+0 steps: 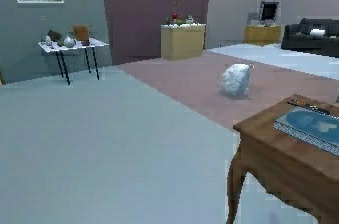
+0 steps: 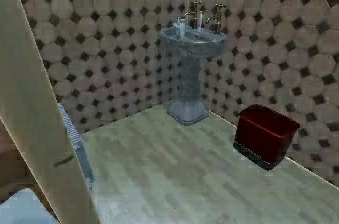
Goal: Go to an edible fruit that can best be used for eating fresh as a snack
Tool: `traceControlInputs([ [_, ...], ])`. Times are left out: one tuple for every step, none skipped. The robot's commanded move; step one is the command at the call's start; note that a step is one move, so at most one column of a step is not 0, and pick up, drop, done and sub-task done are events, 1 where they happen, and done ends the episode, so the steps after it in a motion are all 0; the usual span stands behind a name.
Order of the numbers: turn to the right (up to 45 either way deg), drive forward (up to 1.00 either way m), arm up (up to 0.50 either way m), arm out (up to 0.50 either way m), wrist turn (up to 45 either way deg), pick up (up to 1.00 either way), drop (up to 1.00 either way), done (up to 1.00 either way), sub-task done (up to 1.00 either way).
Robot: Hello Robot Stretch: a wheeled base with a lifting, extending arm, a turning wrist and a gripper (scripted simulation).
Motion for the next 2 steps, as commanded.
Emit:
traceControlInputs([
  [0.0, 1.00, 0.00, 0.00, 0.0, 0.00, 0.00, 0.00, 0.00],
  [3.0, 0.00, 0.00, 0.00, 0.0, 0.00, 0.00, 0.00, 0.00],
])
